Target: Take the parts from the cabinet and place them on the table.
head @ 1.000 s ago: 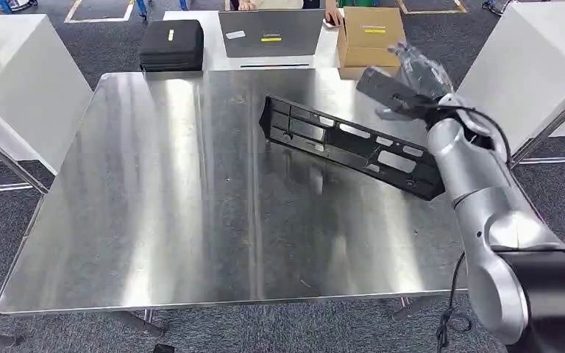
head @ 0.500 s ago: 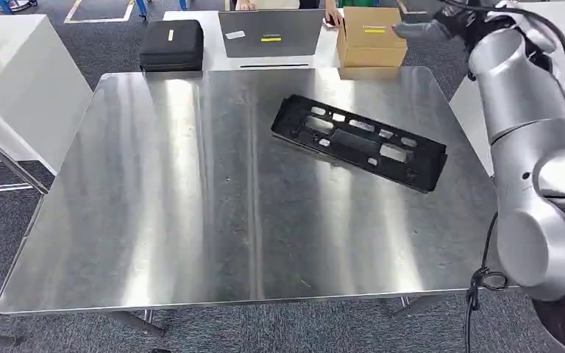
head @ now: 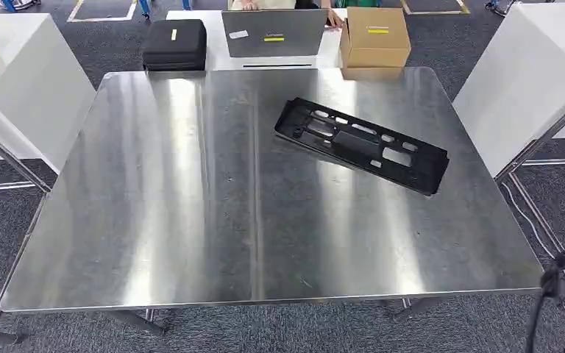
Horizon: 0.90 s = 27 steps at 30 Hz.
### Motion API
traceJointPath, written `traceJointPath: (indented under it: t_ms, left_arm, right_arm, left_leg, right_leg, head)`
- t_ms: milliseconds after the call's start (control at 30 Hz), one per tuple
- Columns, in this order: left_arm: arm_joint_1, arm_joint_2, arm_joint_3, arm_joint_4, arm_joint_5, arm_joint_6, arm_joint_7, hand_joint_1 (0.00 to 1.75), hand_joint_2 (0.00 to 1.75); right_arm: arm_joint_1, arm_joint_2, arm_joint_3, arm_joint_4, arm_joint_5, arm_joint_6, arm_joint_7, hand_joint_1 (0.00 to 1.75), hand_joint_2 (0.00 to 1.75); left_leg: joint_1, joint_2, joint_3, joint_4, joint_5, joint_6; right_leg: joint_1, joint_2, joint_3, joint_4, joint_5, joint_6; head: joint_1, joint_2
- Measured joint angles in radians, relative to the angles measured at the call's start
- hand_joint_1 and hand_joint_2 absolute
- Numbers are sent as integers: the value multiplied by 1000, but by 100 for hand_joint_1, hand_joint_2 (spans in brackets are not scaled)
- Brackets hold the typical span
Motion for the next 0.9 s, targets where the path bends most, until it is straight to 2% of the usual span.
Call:
traceJointPath:
  t_ms: [133, 167, 233, 267, 300, 333, 367, 400, 433, 500, 567, 600, 633, 667, 733, 767, 800, 833, 867, 900]
  left_arm:
    - [5, -2, 19, 0, 10, 2, -12, 0, 0]
    - [6, -2, 24, 0, 12, 2, -14, 0, 0]
    - [7, -2, 34, 0, 19, 6, -20, 0, 0]
    - [7, -2, 42, 0, 25, 9, -21, 0, 0]
    - [7, -2, 47, 0, 28, 14, -21, 0, 0]
    - [7, -3, 53, 0, 34, 18, -21, 0, 0]
    - [7, -4, 62, 0, 37, 26, -21, 0, 0]
    - [12, -4, 70, 0, 42, 30, -19, 0, 0]
    - [16, -4, 77, 0, 47, 35, -19, 0, 0]
    - [22, 0, 91, 0, 50, 40, -17, 0, 0]
    - [18, 3, 101, 0, 49, 40, -18, 0, 0]
    - [13, 3, 103, 0, 49, 40, -17, 0, 0]
    - [9, 0, 104, 0, 47, 40, -17, 0, 0]
    - [6, 0, 108, 0, 48, 40, -17, 0, 0]
    - [5, 0, 117, 0, 56, 40, -10, 0, 0]
    - [6, 0, 123, 0, 58, 40, -3, 0, 0]
    - [8, -1, 127, 0, 58, 40, 4, 0, 0]
    - [12, -3, 131, 0, 58, 43, 11, 0, 0]
    - [12, -4, 135, 0, 57, 47, 16, 0, 0]
    - [11, -5, 138, 0, 56, 47, 18, 0, 0]
  right_arm:
    - [-6, -223, 64, -183, -171, -7, -8, 0, 175]
    - [-4, -290, 80, -233, -214, -17, -13, 0, 175]
    - [18, -427, 98, -313, -295, -74, -19, 0, 175]
    - [43, -499, 104, -354, -347, -127, -20, 0, 175]
    - [82, -570, 102, -389, -406, -191, -17, 0, 175]
    - [180, -707, 93, -453, -532, -344, -15, 0, 175]
    - [264, -844, 89, -504, -662, -511, -13, 0, 175]
    - [297, -943, 113, -529, -765, -647, -11, 0, 175]
    - [286, -1040, 163, -562, -867, -779, -11, 0, 175]
    - [212, -1186, 300, -633, -913, -924, -20, 0, 175]
    - [125, -1290, 476, -685, -866, -878, -9, 0, 175]
    - [91, -1332, 553, -707, -844, -831, -1, 0, 175]
    - [55, -1361, 607, -723, -831, -801, 5, 0, 175]
    - [3, -1395, 666, -734, -809, -801, 16, 0, 175]
    - [-124, -1466, 769, -761, -771, -842, 20, 0, 175]
    - [-201, -1536, 853, -790, -768, -869, 1, 0, 175]
    - [-258, -1596, 924, -800, -791, -882, -51, 0, 175]
    - [-321, -1628, 970, -782, -802, -863, -134, 0, 175]
    - [-454, -1660, 1018, -685, -742, -780, -289, 0, 175]
    - [-592, -1668, 1046, -600, -682, -701, -428, 0, 175]
  left_leg:
    - [-1, -7, -3, 1, 0, 1]
    - [-2, -7, -3, 2, -1, 3]
    - [-2, -6, -2, 3, -4, 7]
    - [-2, -6, 1, 3, -5, 8]
    - [0, -6, 4, 4, -8, 7]
    - [5, -11, 9, 6, -14, 12]
    - [8, -22, 12, 7, -18, 13]
    - [5, -27, 11, 8, -19, 13]
    - [-5, -28, 7, 5, -18, 14]
    - [-13, -19, 10, 0, -22, 16]
    - [-10, 1, 25, 1, -32, 17]
    - [-10, 7, 31, 1, -37, 14]
    - [-10, 7, 32, 0, -37, 14]
    - [-11, 7, 36, 0, -37, 14]
    - [-11, 3, 38, 1, -37, 15]
    - [-10, -4, 39, 2, -36, 15]
    - [-9, -8, 38, 2, -37, 15]
    - [-10, -8, 42, 3, -38, 14]
    - [-11, -9, 42, 2, -41, 13]
    - [-11, -14, 37, 2, -42, 17]
  right_leg:
    - [-1, -7, 1, -1, -1, 1]
    - [-2, -7, 0, -1, -2, 4]
    - [-2, -7, 1, -1, -2, 4]
    - [-2, -6, 2, -2, -4, 7]
    - [-2, -7, -2, -4, -5, 8]
    - [0, -11, 7, -10, -11, 15]
    - [4, -21, 15, -12, -16, 19]
    - [3, -25, 20, -9, -20, 20]
    - [-4, -26, 24, -3, -19, 20]
    - [-10, -15, 22, -1, -20, 21]
    - [-8, 2, 29, -2, -23, 22]
    - [-7, 6, 32, -2, -27, 20]
    - [-8, 7, 33, -2, -29, 20]
    - [-9, 7, 25, -1, -29, 20]
    - [-12, 3, 27, -2, -32, 21]
    - [-11, -2, 30, -2, -34, 22]
    - [-10, -6, 35, -3, -36, 23]
    - [-9, -7, 35, -3, -36, 23]
    - [-10, -7, 37, -3, -36, 23]
    - [-10, -9, 45, -3, -38, 24]
  head:
    - [0, 0]
    - [-1, 0]
    - [-1, 0]
    - [-1, 0]
    - [-4, 0]
    - [-7, 0]
    - [1, 0]
    - [19, 0]
    - [26, 0]
    - [22, 0]
    - [23, 0]
    - [25, 0]
    - [21, 0]
    - [21, 0]
    - [20, 0]
    - [21, 0]
    - [21, 0]
    - [20, 0]
    - [17, 0]
    - [12, 0]
